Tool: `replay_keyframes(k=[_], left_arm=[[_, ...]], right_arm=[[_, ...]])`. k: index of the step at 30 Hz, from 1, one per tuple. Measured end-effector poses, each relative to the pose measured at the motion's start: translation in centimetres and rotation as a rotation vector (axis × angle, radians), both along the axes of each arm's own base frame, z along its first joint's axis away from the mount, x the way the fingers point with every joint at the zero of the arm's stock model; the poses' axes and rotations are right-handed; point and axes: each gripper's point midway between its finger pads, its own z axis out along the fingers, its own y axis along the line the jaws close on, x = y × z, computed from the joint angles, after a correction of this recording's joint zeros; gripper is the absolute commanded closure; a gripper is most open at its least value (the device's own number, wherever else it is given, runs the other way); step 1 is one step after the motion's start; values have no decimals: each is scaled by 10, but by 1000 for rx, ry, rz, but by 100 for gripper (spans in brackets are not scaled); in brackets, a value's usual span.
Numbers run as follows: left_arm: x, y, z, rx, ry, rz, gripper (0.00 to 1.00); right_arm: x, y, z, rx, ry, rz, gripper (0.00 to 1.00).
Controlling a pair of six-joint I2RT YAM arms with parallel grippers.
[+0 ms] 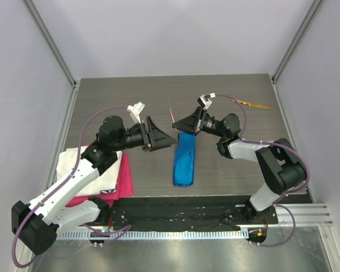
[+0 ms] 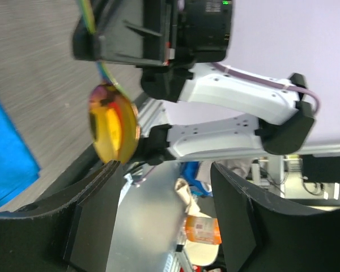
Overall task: Fold the napkin into a case and place the utensils inside
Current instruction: Pass from the right arm to the left
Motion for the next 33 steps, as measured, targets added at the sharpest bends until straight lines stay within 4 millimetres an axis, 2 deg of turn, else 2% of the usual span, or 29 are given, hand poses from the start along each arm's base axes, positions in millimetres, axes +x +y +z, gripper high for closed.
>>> replay_keyframes(k=[3,9,14,17,21,22,23,26,28,29,33], left_arm=[[6,4,-7,92,-8,32,32],[18,11,-5,191,-65,73,32],[20,1,-21,199,-27,21,24],[21,-3,-33,212,15,3,23],[22,-9,-39,207,35,-27,26],[23,-11,-40,203,40,-35,29],[23,-13,-41,198,48,-43,39],[24,-17,-41,179,65,-57,55],[24,-19,-37,162,60,-63,59],[25,-20,-34,153,48,-64,67],[25,-23,-27,134,16,-72,76]], right_arm=[[1,0,3,9,-2,-4,99],[1,2,7,21,1,-16,99],[-4,7,13,31,-22,-10,99],[-6,10,17,36,-36,-3,99],[-10,14,19,40,-47,7,98],[-11,15,19,41,-47,9,97],[-11,15,20,41,-49,9,94],[-11,16,23,44,-67,2,92],[-12,16,26,43,-106,-12,92],[-13,15,29,41,-123,-19,92],[-13,12,36,-2,-177,-71,89]])
